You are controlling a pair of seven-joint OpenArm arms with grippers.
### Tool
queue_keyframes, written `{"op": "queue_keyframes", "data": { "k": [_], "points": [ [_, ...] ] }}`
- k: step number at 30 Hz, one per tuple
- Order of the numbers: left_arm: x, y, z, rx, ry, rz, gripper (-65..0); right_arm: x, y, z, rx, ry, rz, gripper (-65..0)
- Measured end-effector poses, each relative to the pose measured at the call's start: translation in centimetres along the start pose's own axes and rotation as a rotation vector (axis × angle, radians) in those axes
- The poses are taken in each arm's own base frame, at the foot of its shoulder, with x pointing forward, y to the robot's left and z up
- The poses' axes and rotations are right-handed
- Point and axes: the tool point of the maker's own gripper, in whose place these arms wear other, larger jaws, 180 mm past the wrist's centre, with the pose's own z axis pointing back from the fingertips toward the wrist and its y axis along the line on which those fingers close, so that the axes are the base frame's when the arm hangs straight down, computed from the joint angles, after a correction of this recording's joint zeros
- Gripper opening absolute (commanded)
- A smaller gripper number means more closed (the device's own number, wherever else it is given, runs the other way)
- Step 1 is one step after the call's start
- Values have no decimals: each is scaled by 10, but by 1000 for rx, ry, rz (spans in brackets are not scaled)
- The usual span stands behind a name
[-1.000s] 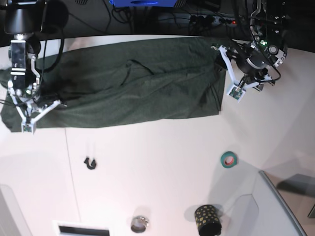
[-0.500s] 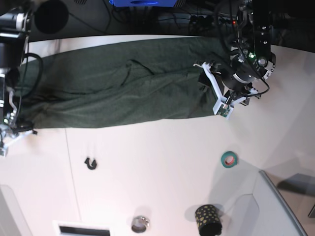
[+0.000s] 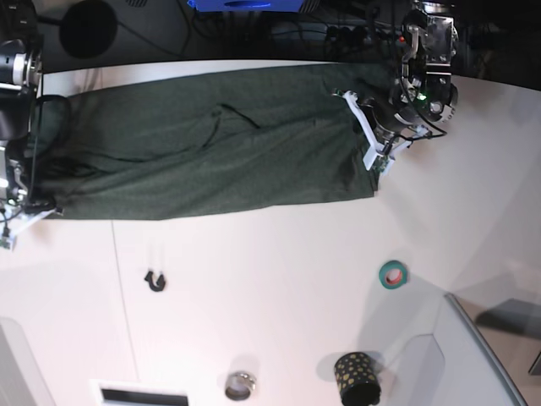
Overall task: Layout the t-shirt on the table in an organized manner, then fold the t-shirt properly
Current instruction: 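Hold the folded shirt ends with both grippers and tug them apart, then regrasp the folded shirt end with the left gripper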
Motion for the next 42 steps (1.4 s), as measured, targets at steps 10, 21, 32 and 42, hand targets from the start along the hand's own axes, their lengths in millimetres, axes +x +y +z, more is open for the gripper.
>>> {"op": "queue_keyframes", "data": {
  "k": [10,21,32,42],
  "points": [
    [52,18,51,92,-179,-10,-650,60,8,32,28,-200,33,-650],
    [18,99,106,30,-288,218,0,36,28,79,88,-307,70,-648],
    [-20,49,29,-189,-286,408,0,16,27,76,87,-274,88,-648],
    [6,39,6,-291,-412,518,0,15,27,76,87,-270,88,-648]
  ]
}}
